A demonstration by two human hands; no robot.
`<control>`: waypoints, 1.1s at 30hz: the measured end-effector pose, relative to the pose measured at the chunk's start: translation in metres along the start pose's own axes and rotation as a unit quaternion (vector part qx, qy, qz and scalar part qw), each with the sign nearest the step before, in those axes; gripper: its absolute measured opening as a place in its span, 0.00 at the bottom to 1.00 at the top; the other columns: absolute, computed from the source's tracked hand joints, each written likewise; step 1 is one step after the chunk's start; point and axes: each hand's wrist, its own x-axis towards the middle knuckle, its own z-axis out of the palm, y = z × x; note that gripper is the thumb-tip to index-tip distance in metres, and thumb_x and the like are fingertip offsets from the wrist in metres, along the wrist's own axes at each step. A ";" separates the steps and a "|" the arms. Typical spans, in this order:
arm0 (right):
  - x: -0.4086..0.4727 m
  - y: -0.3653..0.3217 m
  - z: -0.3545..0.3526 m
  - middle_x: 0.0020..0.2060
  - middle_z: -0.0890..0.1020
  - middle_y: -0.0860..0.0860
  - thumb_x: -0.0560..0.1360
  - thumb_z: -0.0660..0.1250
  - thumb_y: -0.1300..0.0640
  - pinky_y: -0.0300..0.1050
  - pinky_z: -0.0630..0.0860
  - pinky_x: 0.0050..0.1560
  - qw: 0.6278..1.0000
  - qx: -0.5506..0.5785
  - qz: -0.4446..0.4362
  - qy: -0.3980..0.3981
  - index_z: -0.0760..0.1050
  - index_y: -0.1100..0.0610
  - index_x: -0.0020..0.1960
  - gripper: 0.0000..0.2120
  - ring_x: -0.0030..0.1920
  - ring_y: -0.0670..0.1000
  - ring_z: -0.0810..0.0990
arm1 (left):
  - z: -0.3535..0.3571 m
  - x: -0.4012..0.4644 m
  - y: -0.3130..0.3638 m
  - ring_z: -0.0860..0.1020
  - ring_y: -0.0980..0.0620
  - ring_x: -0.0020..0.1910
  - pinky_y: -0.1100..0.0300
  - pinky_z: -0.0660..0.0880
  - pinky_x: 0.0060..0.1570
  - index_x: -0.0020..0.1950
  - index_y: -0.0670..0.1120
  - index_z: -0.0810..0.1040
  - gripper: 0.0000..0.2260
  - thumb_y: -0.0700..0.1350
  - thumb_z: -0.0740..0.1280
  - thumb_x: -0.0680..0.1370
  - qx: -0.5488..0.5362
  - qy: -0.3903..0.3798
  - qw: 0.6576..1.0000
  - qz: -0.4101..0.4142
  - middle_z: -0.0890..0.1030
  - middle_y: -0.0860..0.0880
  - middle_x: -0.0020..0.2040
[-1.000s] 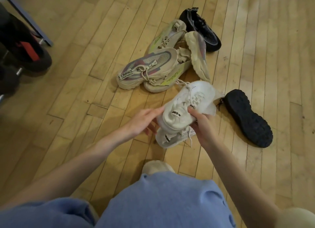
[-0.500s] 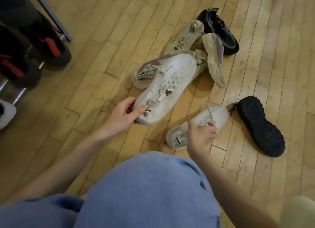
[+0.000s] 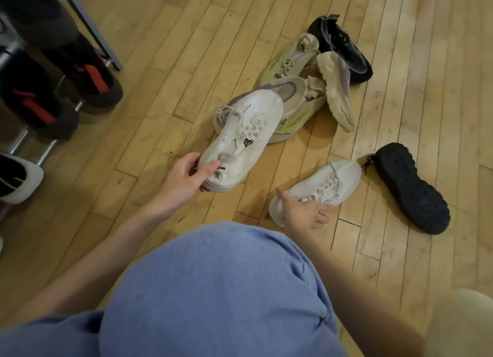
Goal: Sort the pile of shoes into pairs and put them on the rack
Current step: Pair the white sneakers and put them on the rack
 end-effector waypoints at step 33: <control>-0.281 -0.135 0.064 0.60 0.72 0.41 0.67 0.75 0.54 0.38 0.74 0.61 0.674 0.143 -0.656 -0.308 0.67 0.48 0.67 0.31 0.60 0.36 0.72 | -0.202 -0.128 0.110 0.81 0.50 0.45 0.55 0.79 0.43 0.53 0.45 0.76 0.12 0.52 0.64 0.77 -0.094 0.368 0.913 0.147 0.82 0.48 0.46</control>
